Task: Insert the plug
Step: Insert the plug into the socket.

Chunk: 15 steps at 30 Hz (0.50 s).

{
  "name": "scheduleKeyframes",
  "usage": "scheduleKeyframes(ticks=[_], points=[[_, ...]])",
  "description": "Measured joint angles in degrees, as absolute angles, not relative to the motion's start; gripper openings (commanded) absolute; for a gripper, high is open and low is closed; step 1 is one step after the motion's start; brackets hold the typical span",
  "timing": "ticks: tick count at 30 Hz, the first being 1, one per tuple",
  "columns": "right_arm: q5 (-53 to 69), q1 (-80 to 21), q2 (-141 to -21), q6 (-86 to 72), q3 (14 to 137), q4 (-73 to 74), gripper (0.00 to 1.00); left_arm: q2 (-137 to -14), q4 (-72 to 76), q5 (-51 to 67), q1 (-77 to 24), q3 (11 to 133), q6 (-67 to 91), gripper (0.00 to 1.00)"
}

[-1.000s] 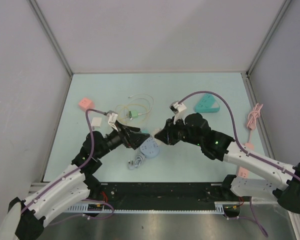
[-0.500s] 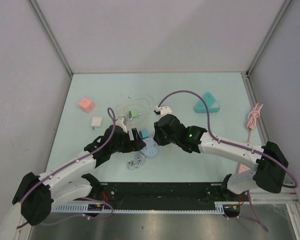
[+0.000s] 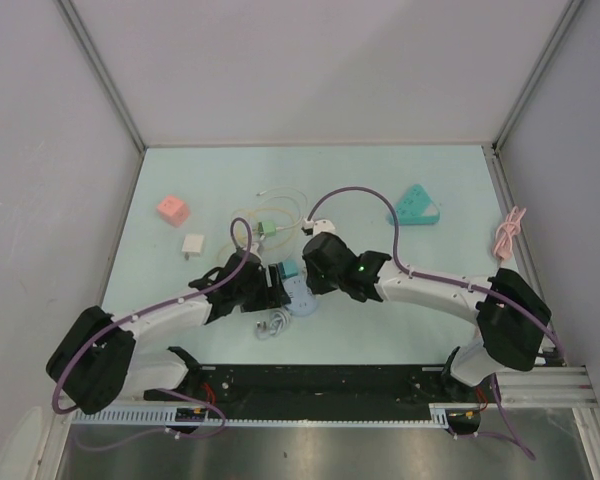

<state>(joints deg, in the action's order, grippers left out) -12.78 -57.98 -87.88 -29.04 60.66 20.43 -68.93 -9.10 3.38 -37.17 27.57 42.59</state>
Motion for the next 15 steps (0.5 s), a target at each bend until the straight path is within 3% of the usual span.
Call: scheduleKeyframes(ticks=[15], points=[[-13.1,-57.2,-91.9,-29.3,60.7,17.9,0.0,-71.7,-7.0,3.7,-37.3,28.3,43.6,0.73]])
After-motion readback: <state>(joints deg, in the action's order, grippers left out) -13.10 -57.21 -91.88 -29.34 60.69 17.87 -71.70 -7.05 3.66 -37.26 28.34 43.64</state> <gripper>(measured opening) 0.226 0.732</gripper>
